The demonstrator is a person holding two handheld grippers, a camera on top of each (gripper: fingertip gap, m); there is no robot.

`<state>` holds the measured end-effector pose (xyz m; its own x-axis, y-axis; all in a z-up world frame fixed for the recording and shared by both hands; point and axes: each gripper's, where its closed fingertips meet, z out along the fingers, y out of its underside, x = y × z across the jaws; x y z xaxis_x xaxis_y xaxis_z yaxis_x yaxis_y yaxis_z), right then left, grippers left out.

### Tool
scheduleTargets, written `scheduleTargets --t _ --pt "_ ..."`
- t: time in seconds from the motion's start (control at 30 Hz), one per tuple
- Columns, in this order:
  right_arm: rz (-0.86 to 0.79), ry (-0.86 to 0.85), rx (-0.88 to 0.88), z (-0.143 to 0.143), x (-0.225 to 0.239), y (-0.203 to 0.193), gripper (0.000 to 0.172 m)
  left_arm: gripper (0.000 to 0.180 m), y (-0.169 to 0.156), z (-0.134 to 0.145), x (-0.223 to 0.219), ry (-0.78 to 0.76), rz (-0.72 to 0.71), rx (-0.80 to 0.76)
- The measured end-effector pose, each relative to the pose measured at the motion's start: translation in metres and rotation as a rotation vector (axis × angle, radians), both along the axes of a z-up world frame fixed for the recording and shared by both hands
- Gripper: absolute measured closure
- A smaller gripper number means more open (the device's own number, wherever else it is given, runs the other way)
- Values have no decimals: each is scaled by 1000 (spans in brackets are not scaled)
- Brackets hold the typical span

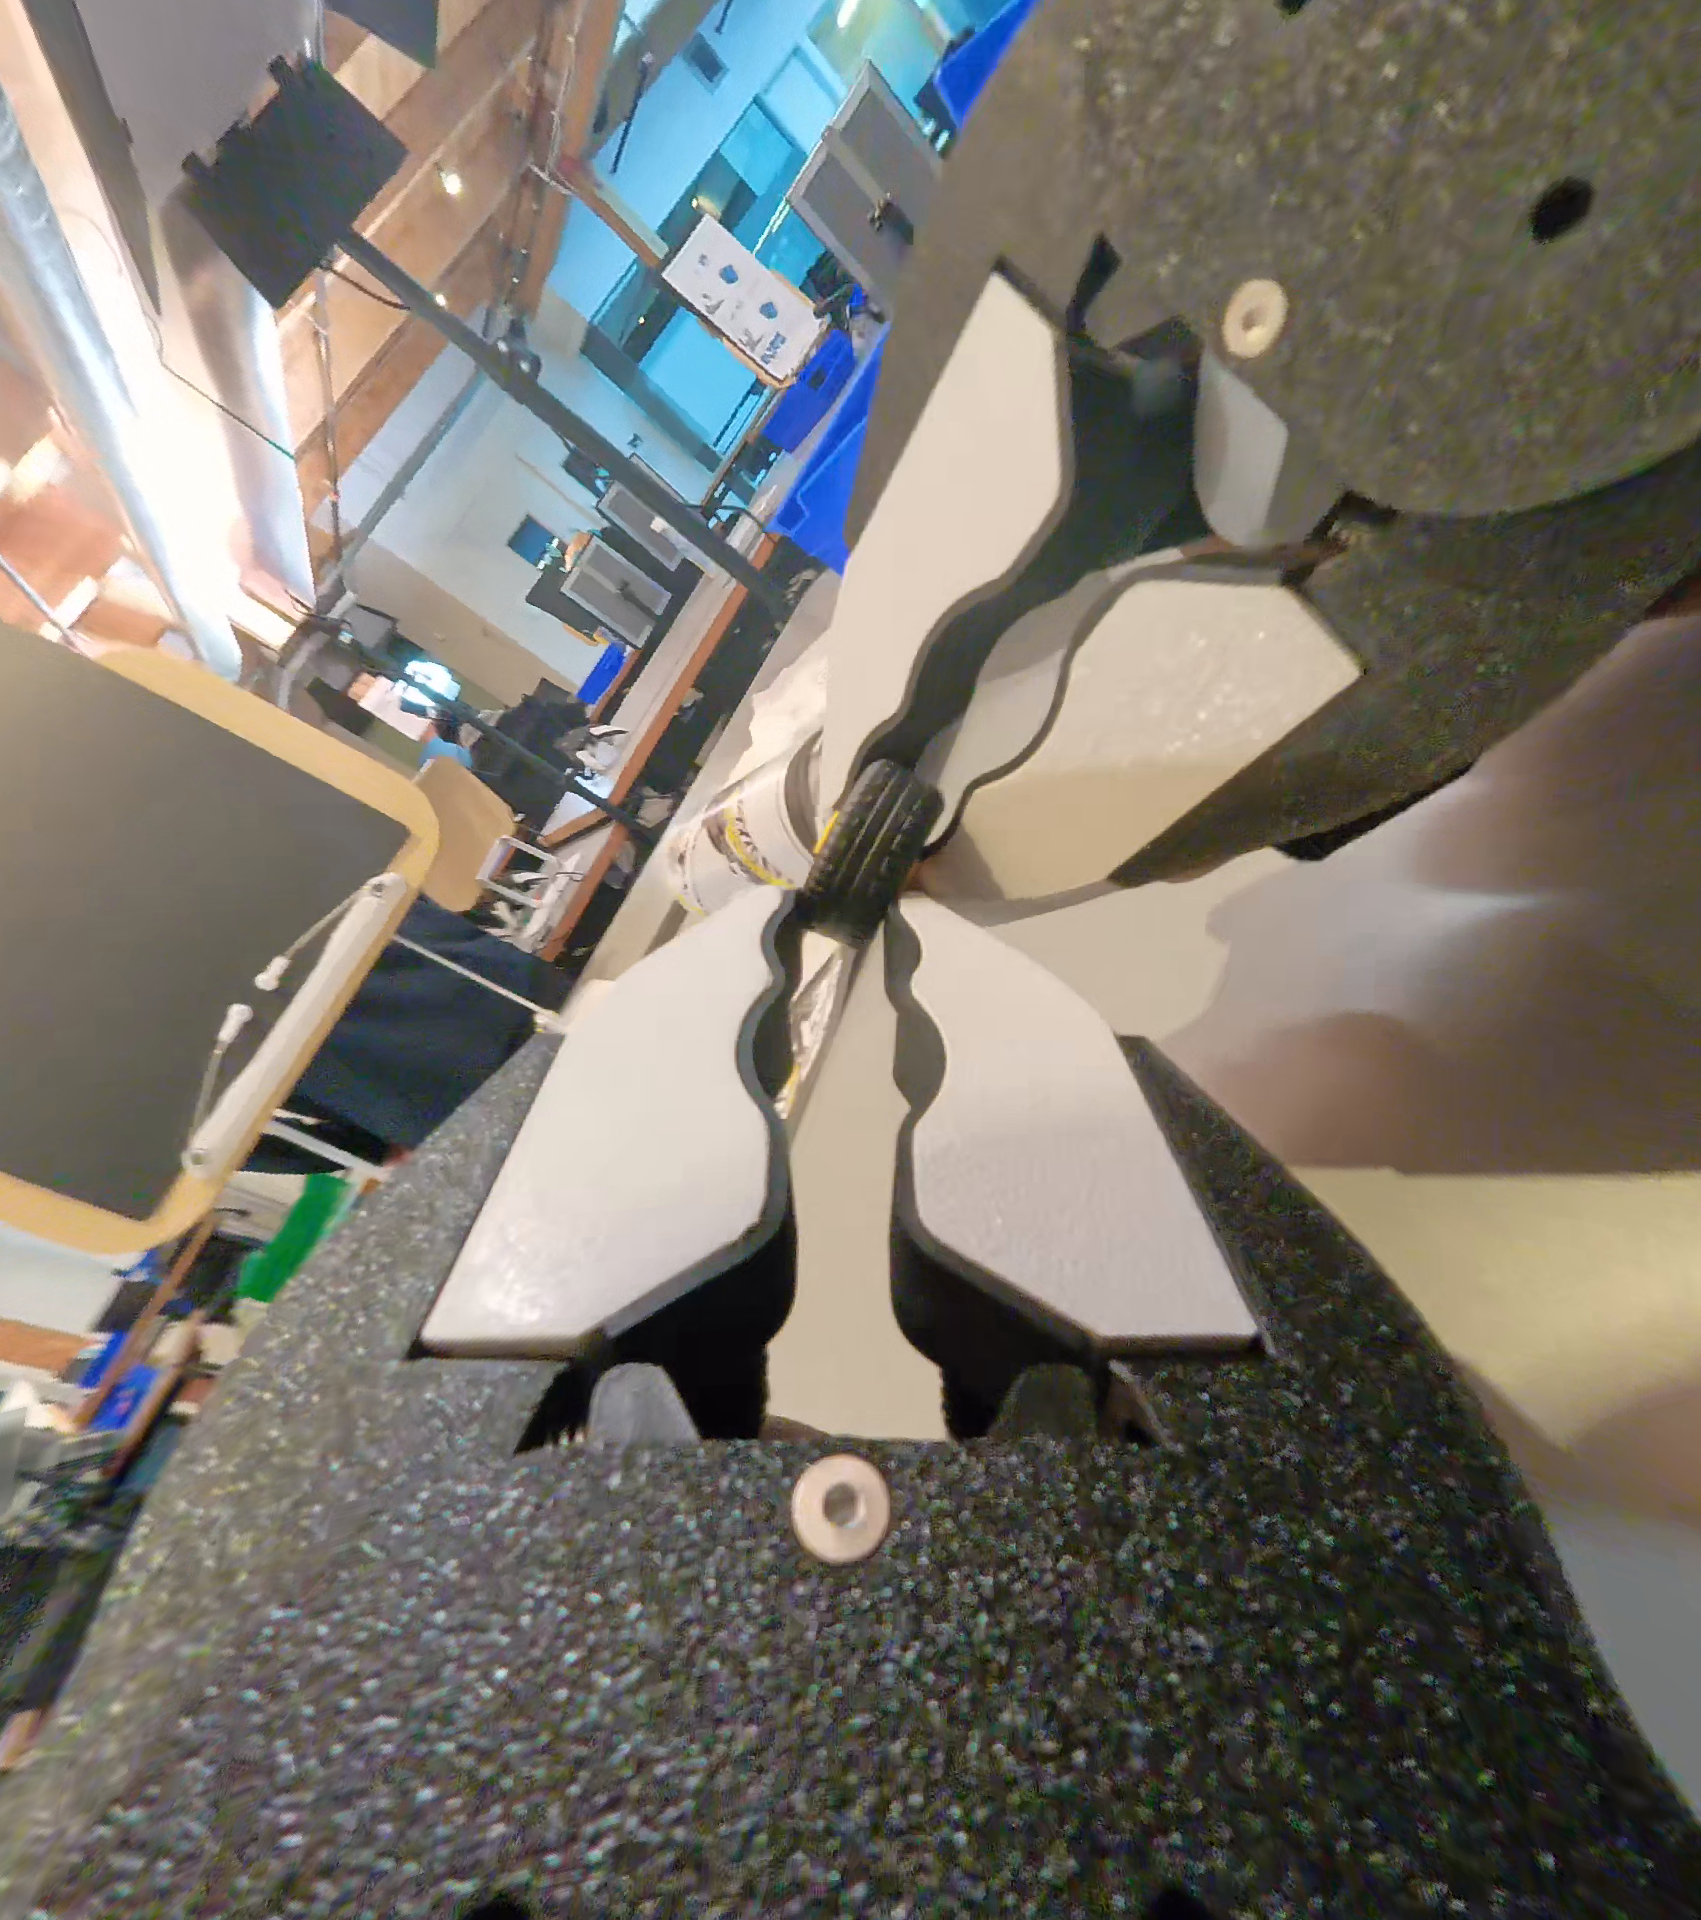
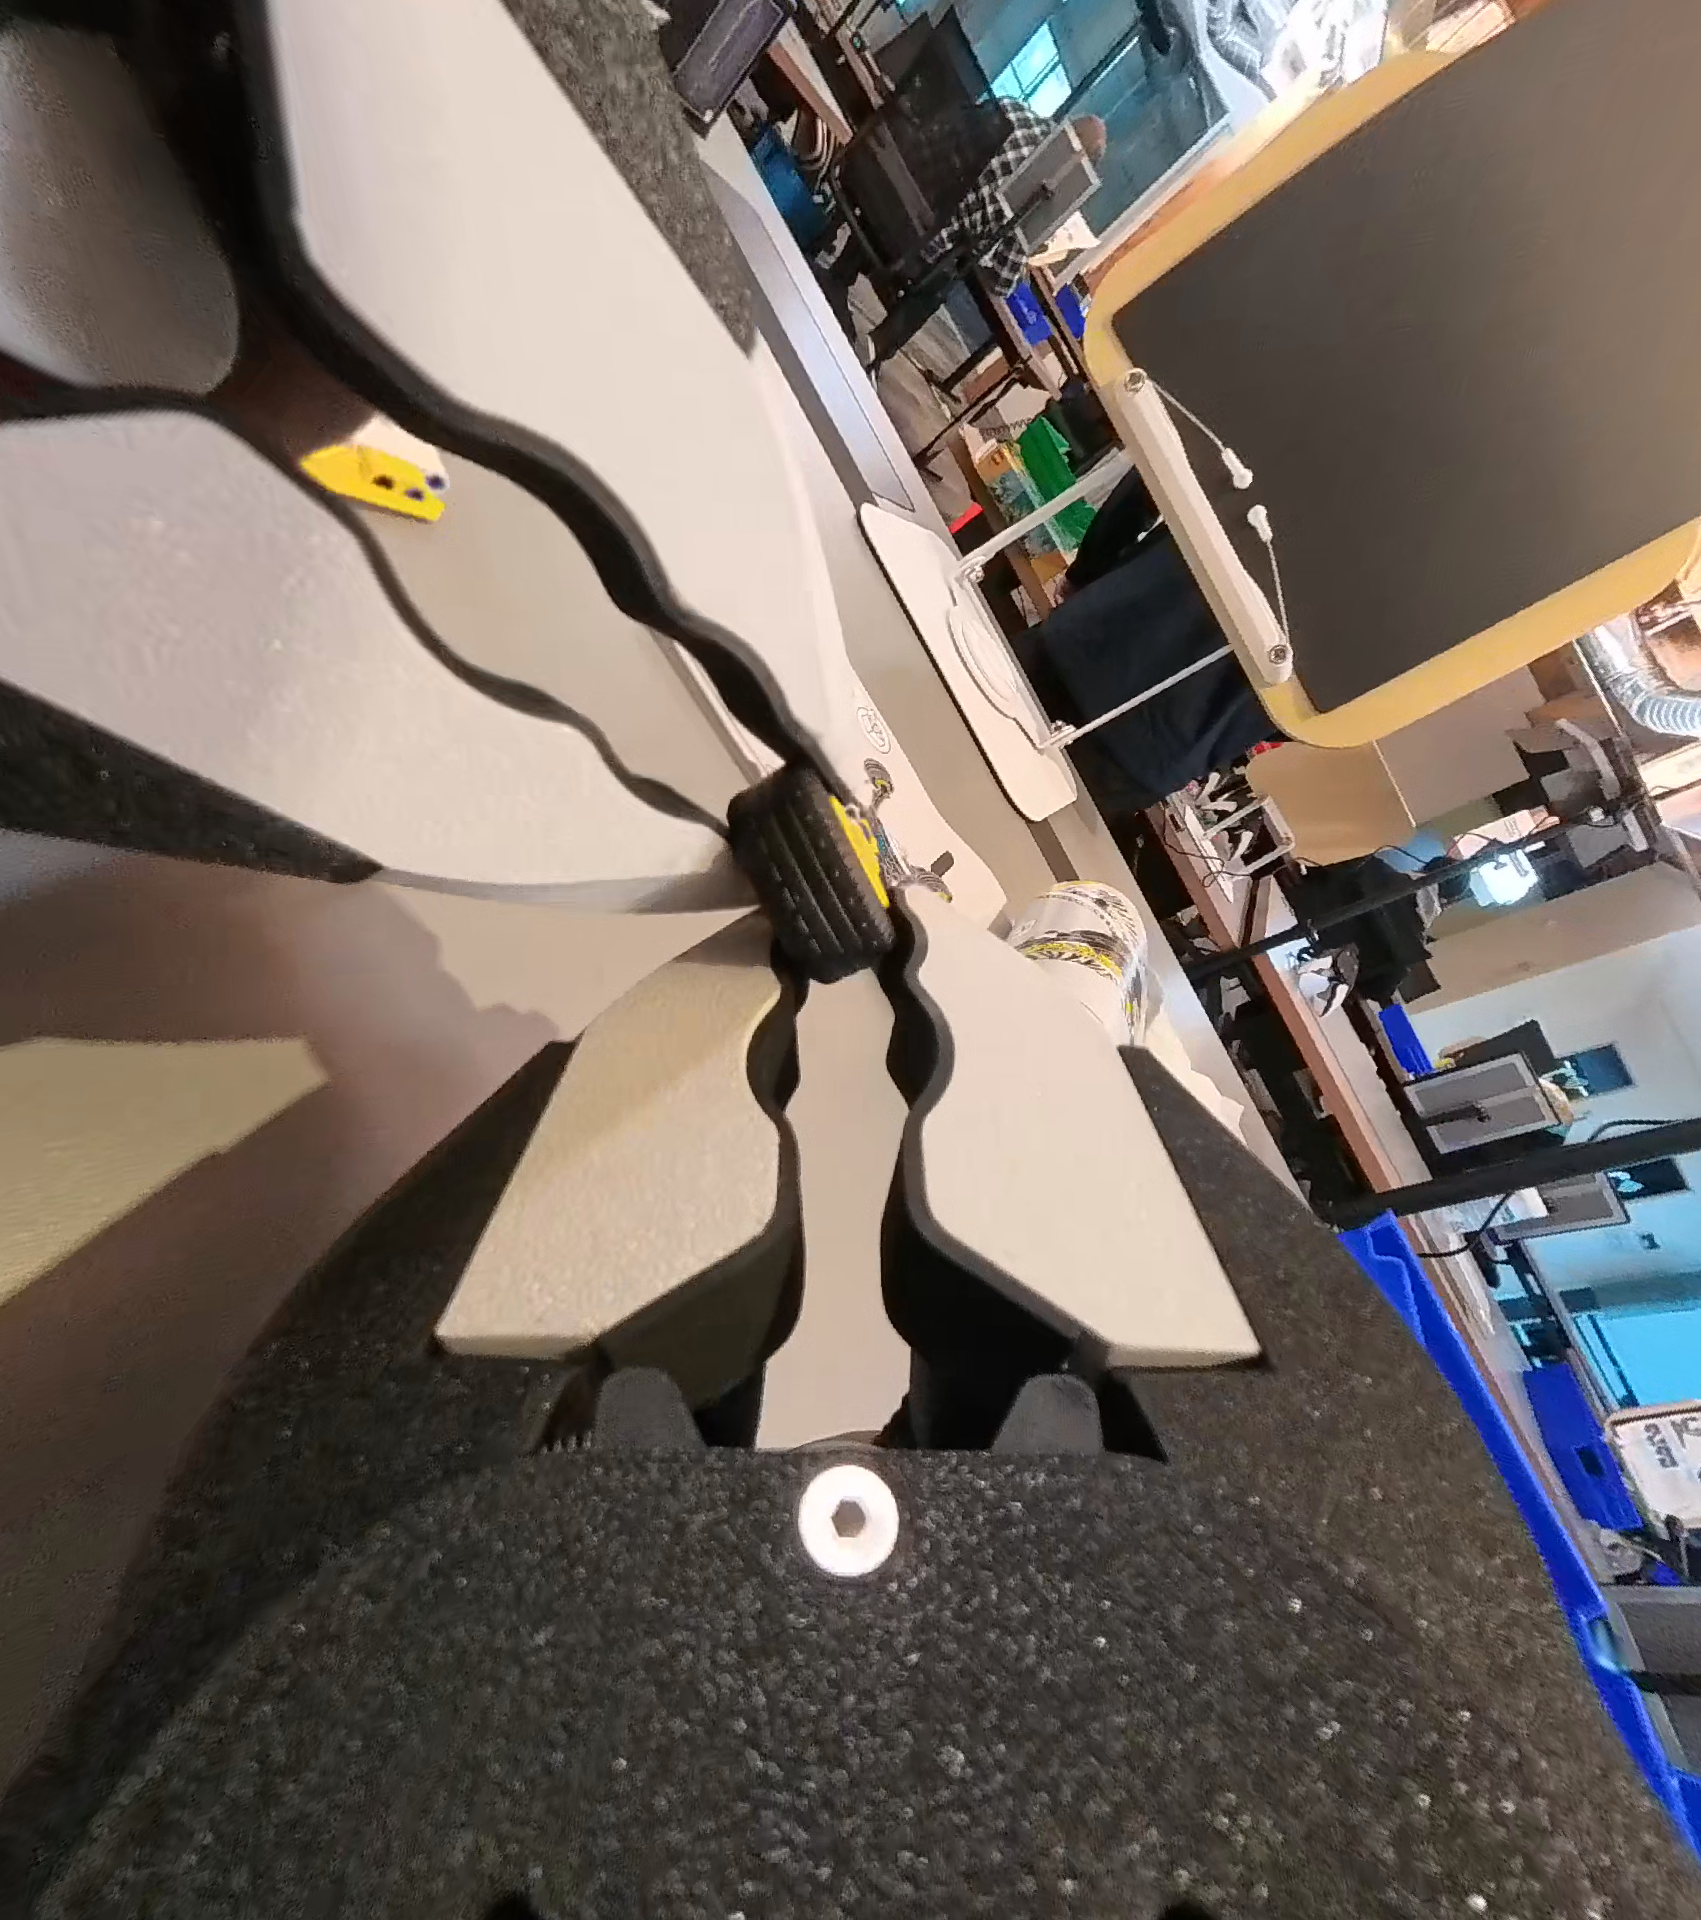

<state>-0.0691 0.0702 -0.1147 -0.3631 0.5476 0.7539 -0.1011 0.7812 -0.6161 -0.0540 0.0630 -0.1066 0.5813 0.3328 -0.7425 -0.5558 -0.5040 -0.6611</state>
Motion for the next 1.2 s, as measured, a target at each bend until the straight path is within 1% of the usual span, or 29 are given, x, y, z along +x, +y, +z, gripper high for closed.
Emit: scheduleTargets --t 0.1,0.13,0.17,0.23,0.27,0.3,0.37,0.43,0.53,0.6,0.67,0.8,0.93,1.07,1.13,1.2 --pt "3 -8 51 -7 -3 2 158 164 0 -6 -2 -104 -45 41" --pt "-3 -14 57 -9 -4 4 158 170 0 -9 -3 -154 -64 47" --pt "-10 -22 62 -11 -5 6 158 169 -2 -9 -5 -199 -76 68" --pt "2 -52 75 -17 -6 6 158 158 -6 -10 -8 -280 -108 89" --pt "6 -64 78 -19 -7 6 158 152 -9 -10 -11 -302 -109 93" --pt "10 -73 80 -21 -7 6 158 146 -11 -9 -13 -291 -118 91" --pt "30 -94 74 -23 -6 4 158 143 -12 -5 -11 -182 -158 35" --pt "57 -129 54 -25 -6 0 158 142 -10 -5 -6 -19 -201 -62" --pt "109 -163 34 -27 -2 -7 158 142 -6 -15 -4 200 -219 -225" --pt "118 -157 39 -26 -1 -9 158 141 -4 -23 -7 268 -210 -299" --pt "113 -149 48 -25 -1 -9 158 142 -2 -24 -7 293 -212 -309" --pt "89 -134 80 -25 -4 -6 158 143 1 -25 -11 330 -153 -321" --pt "81 -113 139 -27 -4 -5 158 145 1 -27 -14 376 -110 -375" --pt "84 -81 198 -28 -3 -8 158 146 0 -31 -15 395 -100 -449" --pt "80 -81 203 -28 -3 -8 158 151 -1 -30 -17 400 -82 -457" --pt "73 -73 210 -28 -3 -8 158 161 -1 -26 -18 413 -56 -434"
